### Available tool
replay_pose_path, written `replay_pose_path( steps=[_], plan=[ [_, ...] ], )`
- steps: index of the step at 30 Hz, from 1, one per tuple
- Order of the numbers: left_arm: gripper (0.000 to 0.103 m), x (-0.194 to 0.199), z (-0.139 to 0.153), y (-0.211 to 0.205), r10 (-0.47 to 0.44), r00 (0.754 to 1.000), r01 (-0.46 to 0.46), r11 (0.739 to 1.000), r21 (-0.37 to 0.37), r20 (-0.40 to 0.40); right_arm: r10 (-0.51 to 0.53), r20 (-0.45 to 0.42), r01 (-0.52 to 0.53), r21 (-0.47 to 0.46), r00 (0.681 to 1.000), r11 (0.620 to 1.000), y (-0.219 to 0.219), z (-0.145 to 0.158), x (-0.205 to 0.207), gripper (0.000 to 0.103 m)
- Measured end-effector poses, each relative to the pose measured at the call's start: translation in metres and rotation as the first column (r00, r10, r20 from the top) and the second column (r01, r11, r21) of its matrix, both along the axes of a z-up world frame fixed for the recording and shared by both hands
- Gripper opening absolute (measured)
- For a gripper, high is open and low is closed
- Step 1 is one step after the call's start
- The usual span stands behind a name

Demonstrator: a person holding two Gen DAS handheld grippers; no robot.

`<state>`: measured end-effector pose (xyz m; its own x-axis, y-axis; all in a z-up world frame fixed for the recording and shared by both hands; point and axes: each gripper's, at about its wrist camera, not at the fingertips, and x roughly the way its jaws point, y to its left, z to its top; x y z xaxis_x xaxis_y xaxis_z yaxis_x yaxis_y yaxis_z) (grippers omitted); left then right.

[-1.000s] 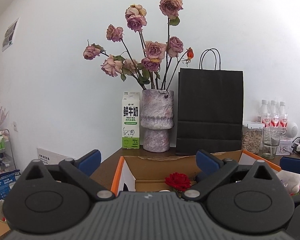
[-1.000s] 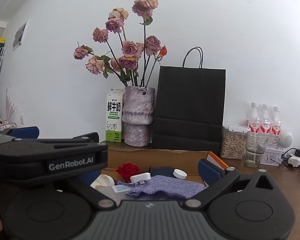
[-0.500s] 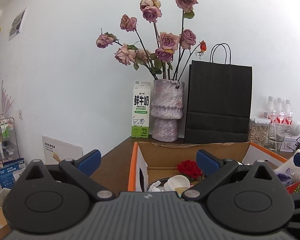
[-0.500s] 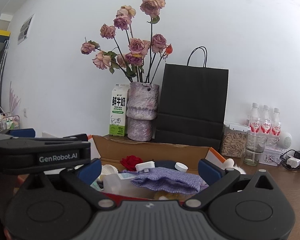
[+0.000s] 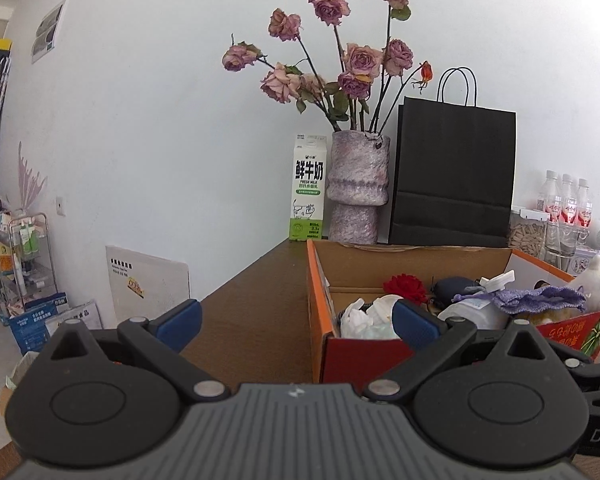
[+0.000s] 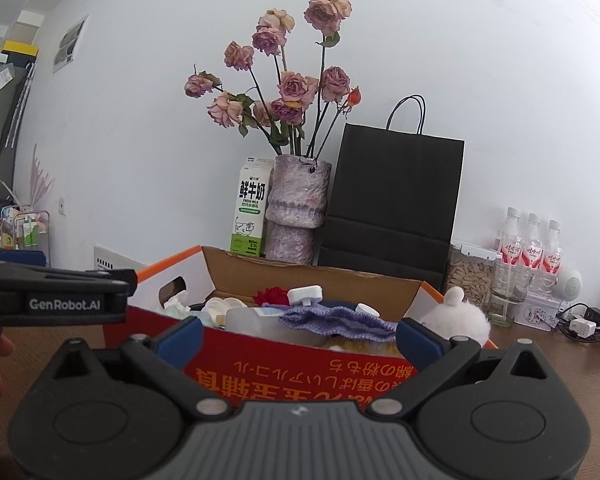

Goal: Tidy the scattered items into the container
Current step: 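Withdraw both grippers from the box back over the table, then grasp the white bottle cap with the left gripper while the right grasps the orange cord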

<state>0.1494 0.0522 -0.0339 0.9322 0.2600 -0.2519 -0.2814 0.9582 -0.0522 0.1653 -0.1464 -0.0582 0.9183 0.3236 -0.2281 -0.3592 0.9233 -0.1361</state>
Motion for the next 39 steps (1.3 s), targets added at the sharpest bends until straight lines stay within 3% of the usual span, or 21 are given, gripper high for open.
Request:
replay_pose_path(
  steps=[5, 10, 16, 26, 29, 39],
  plan=[
    [0.103, -0.004, -0.004, 0.015, -0.014, 0.998, 0.01, 0.997, -0.075, -0.059, 0.01, -0.044, -0.01, 0.001, 0.999, 1.0, -0.004, -0.003, -0.006, 0.103],
    [0.103, -0.008, -0.006, 0.016, -0.012, 0.994, 0.005, 0.998, -0.06, -0.111, 0.031, -0.124, -0.03, 0.015, 0.992, 0.999, -0.01, -0.005, -0.006, 0.103],
    [0.103, -0.01, -0.012, 0.024, -0.019, 0.975, 0.003, 0.997, -0.075, -0.222, 0.062, -0.187, -0.069, -0.035, 0.98, 0.997, 0.0, -0.01, -0.006, 0.103],
    [0.103, 0.005, -0.029, 0.029, -0.062, 0.913, 0.023, 0.995, -0.101, -0.404, 0.058, -0.287, -0.068, -0.025, 0.956, 0.997, -0.003, -0.016, 0.007, 0.103],
    [0.103, 0.005, -0.031, 0.023, -0.061, 0.903, 0.04, 0.997, -0.059, -0.424, 0.058, -0.306, -0.068, -0.023, 0.95, 0.997, -0.003, -0.018, 0.009, 0.103],
    [0.103, 0.004, -0.029, 0.027, -0.096, 0.9, 0.074, 0.995, -0.068, -0.426, 0.094, -0.403, -0.101, 0.004, 0.91, 0.995, 0.01, -0.025, 0.02, 0.096]
  ],
)
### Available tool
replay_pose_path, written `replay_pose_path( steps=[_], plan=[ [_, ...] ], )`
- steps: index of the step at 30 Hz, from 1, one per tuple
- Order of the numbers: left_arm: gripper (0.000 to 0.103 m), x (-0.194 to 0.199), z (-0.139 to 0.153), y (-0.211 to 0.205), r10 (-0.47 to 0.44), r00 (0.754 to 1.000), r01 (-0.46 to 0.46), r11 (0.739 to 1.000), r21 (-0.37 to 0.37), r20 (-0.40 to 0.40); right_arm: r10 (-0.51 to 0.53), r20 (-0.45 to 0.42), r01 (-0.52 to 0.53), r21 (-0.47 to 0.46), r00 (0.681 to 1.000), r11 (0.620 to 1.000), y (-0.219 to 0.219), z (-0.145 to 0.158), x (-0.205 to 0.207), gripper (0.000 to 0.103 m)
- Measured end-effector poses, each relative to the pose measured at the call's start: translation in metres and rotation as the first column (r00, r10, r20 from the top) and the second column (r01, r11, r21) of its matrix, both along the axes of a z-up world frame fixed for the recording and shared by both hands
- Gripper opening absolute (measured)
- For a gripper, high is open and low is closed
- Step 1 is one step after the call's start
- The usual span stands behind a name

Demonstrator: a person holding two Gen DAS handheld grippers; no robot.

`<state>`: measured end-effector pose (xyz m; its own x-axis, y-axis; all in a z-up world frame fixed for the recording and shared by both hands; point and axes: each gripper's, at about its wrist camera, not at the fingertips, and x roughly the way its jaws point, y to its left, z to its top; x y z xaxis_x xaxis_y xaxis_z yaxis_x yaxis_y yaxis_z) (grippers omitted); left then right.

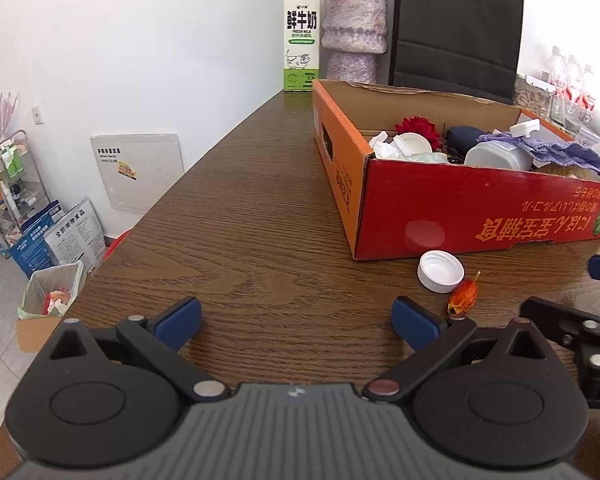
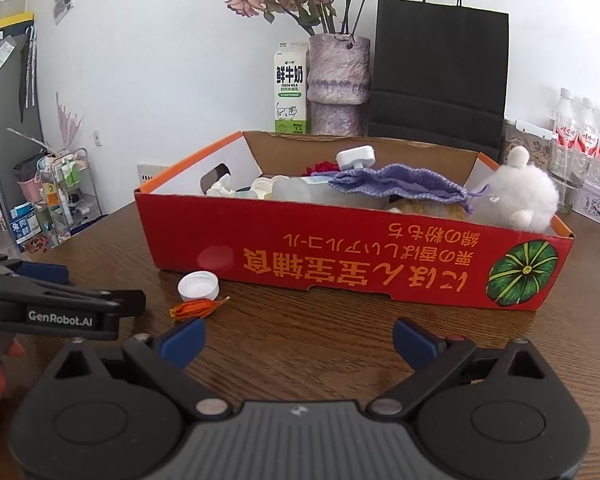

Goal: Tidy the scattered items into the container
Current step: 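Grasp the white bottle cap with the left gripper while the right grasps the orange cord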

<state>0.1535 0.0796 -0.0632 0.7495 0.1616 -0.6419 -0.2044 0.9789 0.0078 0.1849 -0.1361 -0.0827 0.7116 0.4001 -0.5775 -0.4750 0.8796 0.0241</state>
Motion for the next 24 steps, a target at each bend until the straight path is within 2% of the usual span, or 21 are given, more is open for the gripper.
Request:
replay_pose_path(
  steps=[8, 11, 14, 15, 16, 17, 24],
  plan=[
    [0.103, -0.003, 0.0, 0.016, -0.049, 0.999, 0.049, 0.999, -0.003, 0.0, 0.038, -0.02, -0.038, -0.011, 0.999, 0.999, 0.034, -0.002, 0.006, 0.092],
    [0.103, -0.003, 0.0, 0.023, -0.034, 0.999, 0.034, 0.999, -0.005, 0.001, 0.047, -0.048, -0.047, -0.016, 0.998, 0.999, 0.042, -0.004, 0.011, 0.083],
    [0.103, -0.002, 0.0, 0.027, -0.021, 1.0, 0.021, 1.0, -0.006, 0.001, 0.062, -0.044, -0.063, -0.019, 0.997, 0.998, 0.048, -0.004, 0.01, 0.08],
    [0.103, -0.002, 0.001, 0.028, -0.018, 1.0, 0.018, 1.0, -0.005, 0.0, 0.064, -0.035, -0.065, -0.022, 0.997, 0.998, 0.049, -0.003, 0.009, 0.069],
    [0.103, -0.002, 0.0, 0.028, -0.017, 1.0, 0.017, 1.0, -0.005, 0.0, 0.061, -0.025, -0.061, -0.024, 0.998, 0.998, 0.049, -0.003, 0.008, 0.052],
    [0.103, -0.002, 0.001, 0.028, -0.017, 1.0, 0.017, 1.0, -0.005, 0.0, 0.064, -0.022, -0.064, -0.012, 0.998, 0.998, 0.047, -0.002, 0.007, 0.043],
    [0.103, -0.002, 0.001, 0.028, -0.017, 1.0, 0.017, 1.0, -0.005, 0.001, 0.061, -0.008, -0.061, 0.03, 0.998, 0.998, 0.04, 0.0, 0.004, 0.04]
  ],
)
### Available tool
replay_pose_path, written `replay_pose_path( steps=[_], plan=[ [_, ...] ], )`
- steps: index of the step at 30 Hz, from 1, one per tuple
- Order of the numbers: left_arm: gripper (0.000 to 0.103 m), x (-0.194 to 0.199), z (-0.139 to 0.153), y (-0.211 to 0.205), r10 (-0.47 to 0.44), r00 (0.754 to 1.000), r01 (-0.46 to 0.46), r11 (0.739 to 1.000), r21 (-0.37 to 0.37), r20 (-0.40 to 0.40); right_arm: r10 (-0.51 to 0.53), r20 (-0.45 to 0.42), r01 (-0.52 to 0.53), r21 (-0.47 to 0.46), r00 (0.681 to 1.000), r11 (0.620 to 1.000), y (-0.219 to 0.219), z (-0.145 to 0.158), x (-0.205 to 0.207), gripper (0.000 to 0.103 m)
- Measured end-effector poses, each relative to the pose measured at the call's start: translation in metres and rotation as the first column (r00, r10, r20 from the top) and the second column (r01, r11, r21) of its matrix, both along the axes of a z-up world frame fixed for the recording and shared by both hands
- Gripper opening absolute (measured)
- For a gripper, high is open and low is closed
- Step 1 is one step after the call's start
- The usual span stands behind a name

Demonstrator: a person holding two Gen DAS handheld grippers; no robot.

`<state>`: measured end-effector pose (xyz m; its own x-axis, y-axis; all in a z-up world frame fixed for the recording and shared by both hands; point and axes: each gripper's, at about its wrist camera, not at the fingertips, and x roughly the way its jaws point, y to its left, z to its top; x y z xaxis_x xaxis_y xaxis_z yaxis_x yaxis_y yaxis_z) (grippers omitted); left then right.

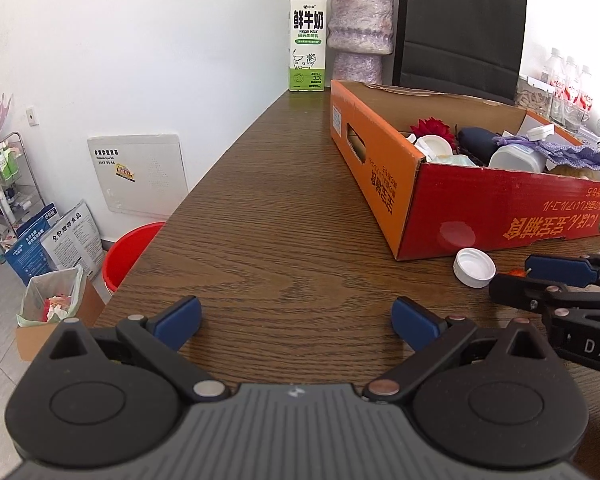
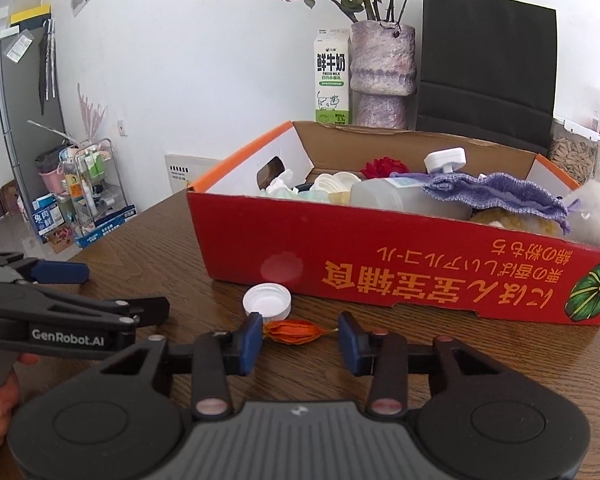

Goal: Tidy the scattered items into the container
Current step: 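Grasp the white bottle cap with the left gripper while the right grasps the orange cord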

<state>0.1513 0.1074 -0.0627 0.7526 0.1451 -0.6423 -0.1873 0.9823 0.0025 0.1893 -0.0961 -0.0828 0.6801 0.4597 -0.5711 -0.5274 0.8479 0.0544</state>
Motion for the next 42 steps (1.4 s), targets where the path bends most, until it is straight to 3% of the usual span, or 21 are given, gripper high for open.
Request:
replay_pose_path(
  steps=[12, 23, 29, 35, 38, 42],
  plan=[
    [0.103, 0.001, 0.0, -0.009, 0.019, 1.0, -0.019, 1.0, 0.014, 0.004, -0.063, 0.051, 0.062, 0.017, 0.997, 0.998, -0.029, 0.005, 0.002, 0.04],
    [0.103, 0.022, 0.003, -0.077, -0.086, 0.996, 0.085, 0.996, 0.036, 0.022, -0.17, 0.05, 0.169, 0.025, 0.984, 0.985, -0.078, 0.004, 0.015, 0.04],
    [0.102, 0.039, 0.002, -0.097, -0.066, 0.998, 0.066, 0.998, 0.019, 0.011, -0.196, 0.061, 0.195, 0.026, 0.979, 0.981, -0.093, 0.004, 0.015, 0.04],
    [0.086, 0.048, 0.0, -0.103, -0.024, 1.0, 0.024, 1.0, 0.005, 0.004, -0.203, 0.064, 0.201, 0.035, 0.977, 0.979, -0.101, 0.005, 0.014, 0.04],
    [0.072, 0.047, 0.001, -0.104, 0.003, 1.0, -0.003, 1.0, 0.008, 0.018, -0.19, 0.067, 0.189, 0.026, 0.979, 0.982, -0.099, 0.004, 0.012, 0.04],
    [0.029, 0.044, 0.004, -0.104, 0.045, 0.998, -0.045, 0.999, 0.015, 0.04, -0.177, 0.078, 0.177, 0.013, 0.981, 0.984, -0.095, 0.003, 0.009, 0.04]
  ],
)
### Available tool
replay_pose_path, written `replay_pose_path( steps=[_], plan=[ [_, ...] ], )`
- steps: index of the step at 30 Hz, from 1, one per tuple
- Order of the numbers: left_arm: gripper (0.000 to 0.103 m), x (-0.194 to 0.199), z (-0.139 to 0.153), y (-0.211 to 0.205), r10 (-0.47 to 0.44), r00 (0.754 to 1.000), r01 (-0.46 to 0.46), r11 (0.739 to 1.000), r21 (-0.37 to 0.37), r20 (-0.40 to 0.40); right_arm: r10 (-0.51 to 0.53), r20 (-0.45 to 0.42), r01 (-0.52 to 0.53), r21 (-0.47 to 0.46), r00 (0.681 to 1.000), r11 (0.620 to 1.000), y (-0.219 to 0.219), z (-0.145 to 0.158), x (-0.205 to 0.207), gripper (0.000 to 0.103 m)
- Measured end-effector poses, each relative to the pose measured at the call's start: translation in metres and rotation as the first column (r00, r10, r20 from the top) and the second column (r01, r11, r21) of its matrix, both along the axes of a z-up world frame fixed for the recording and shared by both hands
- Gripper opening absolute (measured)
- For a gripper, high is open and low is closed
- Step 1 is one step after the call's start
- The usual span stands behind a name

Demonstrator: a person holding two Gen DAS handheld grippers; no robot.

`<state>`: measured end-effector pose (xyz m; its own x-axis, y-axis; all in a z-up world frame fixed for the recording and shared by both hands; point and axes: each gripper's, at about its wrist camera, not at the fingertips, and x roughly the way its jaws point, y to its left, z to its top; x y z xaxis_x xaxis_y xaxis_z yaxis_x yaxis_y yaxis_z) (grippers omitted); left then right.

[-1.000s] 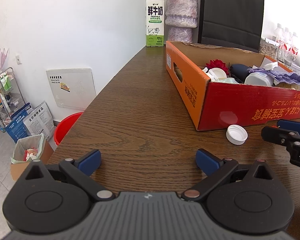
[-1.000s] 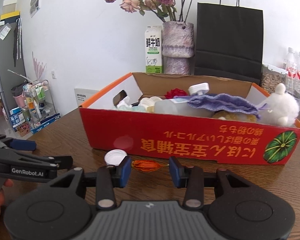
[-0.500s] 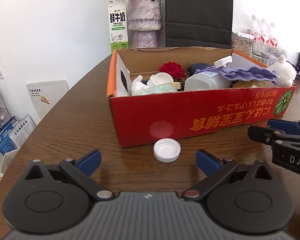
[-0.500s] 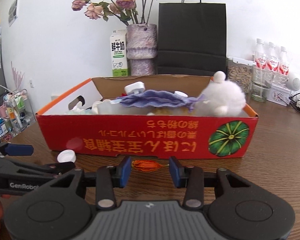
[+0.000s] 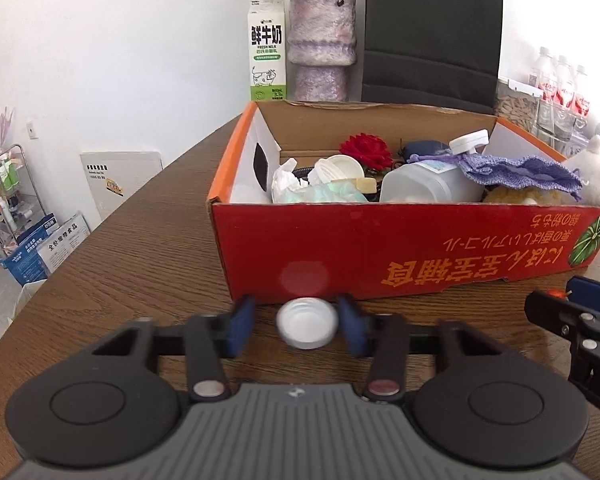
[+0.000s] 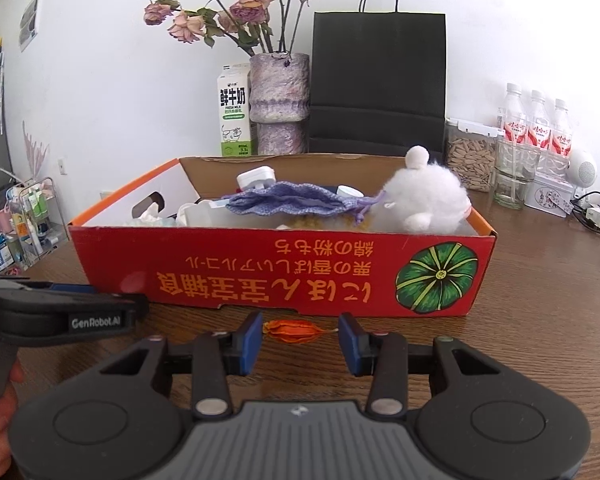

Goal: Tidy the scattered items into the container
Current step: 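Grasp the white bottle cap with the left gripper while the right grasps the orange cord, then carry the cap and orange cord into the box and open both grippers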

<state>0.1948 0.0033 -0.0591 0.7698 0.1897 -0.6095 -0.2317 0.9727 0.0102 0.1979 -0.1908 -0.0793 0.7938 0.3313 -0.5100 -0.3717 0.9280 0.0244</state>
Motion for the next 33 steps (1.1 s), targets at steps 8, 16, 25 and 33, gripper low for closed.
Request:
replay_pose_path(
  steps=[8, 16, 25, 33],
  plan=[
    [0.029, -0.007, 0.001, 0.001, 0.005, 1.0, -0.005, 1.0, -0.019, 0.021, 0.002, 0.008, -0.002, 0.006, 1.0, 1.0, 0.001, 0.0, -0.004, 0.04],
    [0.029, -0.035, 0.02, 0.002, -0.012, 0.992, 0.018, 0.999, -0.048, 0.127, 0.031, 0.128, -0.037, 0.047, 0.991, 0.998, -0.002, 0.011, -0.019, 0.04],
    [0.029, -0.033, 0.076, -0.001, -0.054, 0.95, 0.071, 0.996, -0.046, 0.309, -0.001, 0.252, -0.026, 0.104, 0.968, 0.994, 0.007, 0.06, -0.01, 0.04],
    [0.029, 0.029, 0.093, -0.001, -0.035, 0.938, 0.074, 0.992, -0.101, 0.345, -0.066, 0.273, 0.036, 0.113, 0.96, 0.993, 0.029, 0.074, 0.049, 0.04]
  ],
)
